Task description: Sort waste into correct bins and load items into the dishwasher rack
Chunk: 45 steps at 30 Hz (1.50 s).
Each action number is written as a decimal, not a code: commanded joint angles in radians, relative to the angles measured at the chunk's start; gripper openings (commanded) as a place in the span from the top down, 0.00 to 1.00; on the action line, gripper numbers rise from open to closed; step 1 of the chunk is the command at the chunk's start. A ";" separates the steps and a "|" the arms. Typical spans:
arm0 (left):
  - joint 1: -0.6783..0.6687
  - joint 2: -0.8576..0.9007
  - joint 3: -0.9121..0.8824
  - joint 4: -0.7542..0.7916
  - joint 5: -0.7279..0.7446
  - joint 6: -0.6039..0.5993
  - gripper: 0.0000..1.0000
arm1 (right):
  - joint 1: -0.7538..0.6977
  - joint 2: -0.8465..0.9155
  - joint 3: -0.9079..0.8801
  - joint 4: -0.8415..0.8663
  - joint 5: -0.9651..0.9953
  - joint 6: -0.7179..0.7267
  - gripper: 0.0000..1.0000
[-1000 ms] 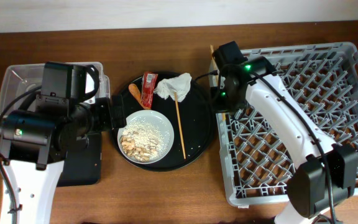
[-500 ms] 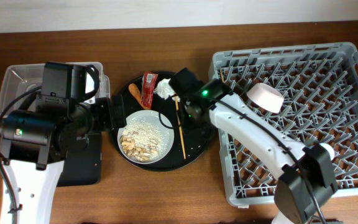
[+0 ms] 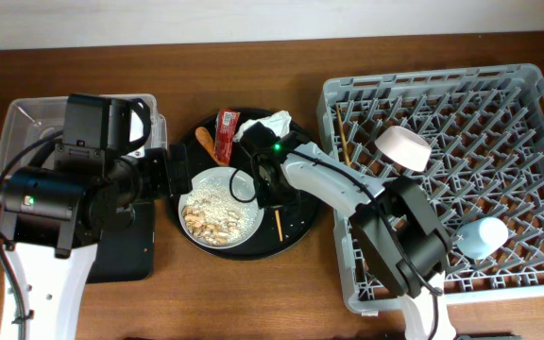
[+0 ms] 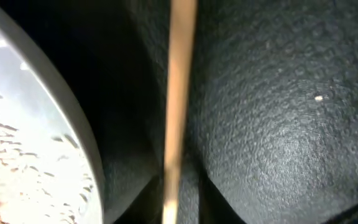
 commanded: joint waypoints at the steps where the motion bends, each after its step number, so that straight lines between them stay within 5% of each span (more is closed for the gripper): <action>1: 0.005 -0.008 0.007 0.002 -0.007 -0.003 0.01 | 0.005 0.017 -0.024 0.005 0.029 0.021 0.96; 7: 0.005 -0.008 0.007 0.002 -0.007 -0.003 0.01 | -0.023 -0.226 -0.011 -0.055 0.047 -0.069 0.96; 12: 0.005 -0.008 0.007 0.002 -0.007 -0.003 0.01 | -0.105 -0.483 -0.012 -0.163 0.253 -0.074 0.96; 19: 0.005 -0.008 0.007 0.002 -0.008 -0.003 0.01 | -0.257 -0.432 -0.104 -0.219 0.305 -0.124 0.96; 20: 0.005 -0.008 0.007 0.002 -0.007 -0.003 0.01 | -0.246 -0.432 -0.129 -0.219 0.305 -0.124 0.91; 21: 0.005 -0.008 0.007 0.002 -0.008 -0.003 0.01 | -0.238 -0.432 -0.138 -0.220 0.304 -0.123 0.66; 22: 0.005 -0.008 0.007 0.002 -0.008 -0.003 0.01 | -0.230 -0.432 -0.138 -0.219 0.301 -0.123 0.53; 25: 0.005 -0.008 0.007 0.002 -0.008 -0.003 0.01 | -0.224 -0.462 -0.099 -0.220 0.251 -0.123 0.31; 34: 0.005 -0.008 0.007 0.002 -0.008 -0.003 0.01 | -0.175 -0.803 0.053 -0.224 0.182 -0.124 0.27; 36: 0.005 -0.008 0.007 0.002 -0.007 -0.003 0.01 | -0.127 -0.911 0.053 -0.225 0.176 -0.122 0.02; 41: 0.005 -0.008 0.007 0.002 -0.008 -0.003 0.01 | -0.101 -1.079 0.054 -0.401 0.209 -0.117 0.02; 45: 0.005 -0.008 0.007 0.002 -0.008 -0.003 0.01 | -0.102 -1.277 0.024 -0.423 0.260 -0.332 0.02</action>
